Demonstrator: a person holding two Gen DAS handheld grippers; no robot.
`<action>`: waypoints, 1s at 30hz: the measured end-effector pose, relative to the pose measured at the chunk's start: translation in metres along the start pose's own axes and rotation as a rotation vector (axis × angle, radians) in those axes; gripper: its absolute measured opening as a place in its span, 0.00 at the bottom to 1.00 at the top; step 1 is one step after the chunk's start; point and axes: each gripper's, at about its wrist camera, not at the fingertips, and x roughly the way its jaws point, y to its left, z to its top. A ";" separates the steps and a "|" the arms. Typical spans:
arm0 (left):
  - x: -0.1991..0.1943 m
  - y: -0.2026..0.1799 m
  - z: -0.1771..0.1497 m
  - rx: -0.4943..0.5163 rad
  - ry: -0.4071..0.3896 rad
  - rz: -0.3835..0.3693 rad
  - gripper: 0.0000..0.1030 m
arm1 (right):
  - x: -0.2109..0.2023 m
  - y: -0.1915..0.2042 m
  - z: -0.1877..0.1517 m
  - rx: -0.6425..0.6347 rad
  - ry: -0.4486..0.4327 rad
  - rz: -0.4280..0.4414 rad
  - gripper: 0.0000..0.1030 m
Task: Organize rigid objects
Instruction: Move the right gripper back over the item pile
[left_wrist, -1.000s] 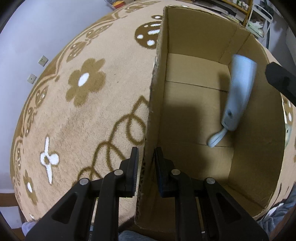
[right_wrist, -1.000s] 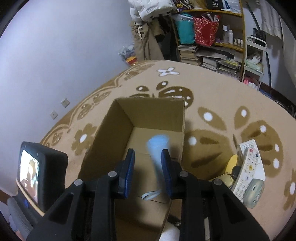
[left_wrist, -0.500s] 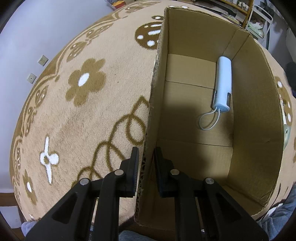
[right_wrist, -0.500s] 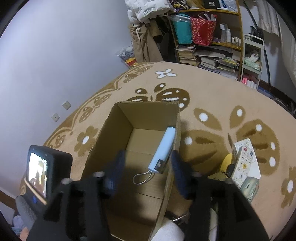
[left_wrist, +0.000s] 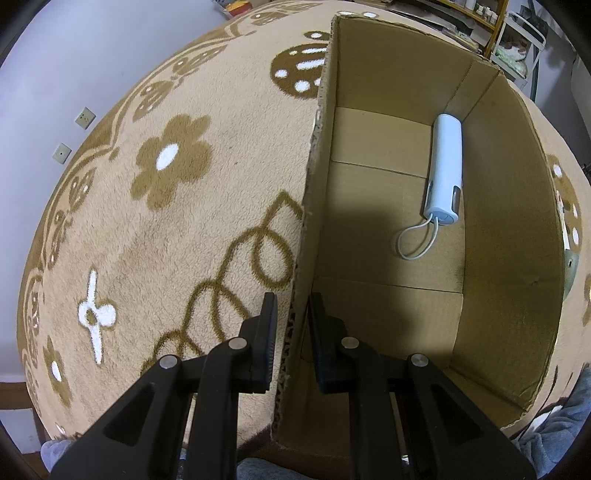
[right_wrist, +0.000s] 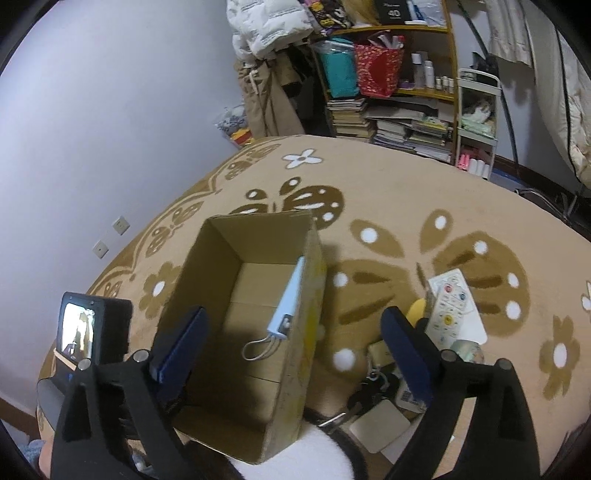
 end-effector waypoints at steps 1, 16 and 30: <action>0.000 0.000 0.000 0.000 0.000 0.001 0.16 | 0.000 -0.004 0.000 0.007 -0.001 -0.007 0.96; 0.002 -0.002 0.000 0.009 0.007 0.004 0.16 | 0.008 -0.078 -0.010 0.164 -0.013 -0.174 0.97; 0.002 -0.002 0.000 0.012 0.006 0.012 0.16 | 0.030 -0.128 -0.031 0.284 0.055 -0.250 0.97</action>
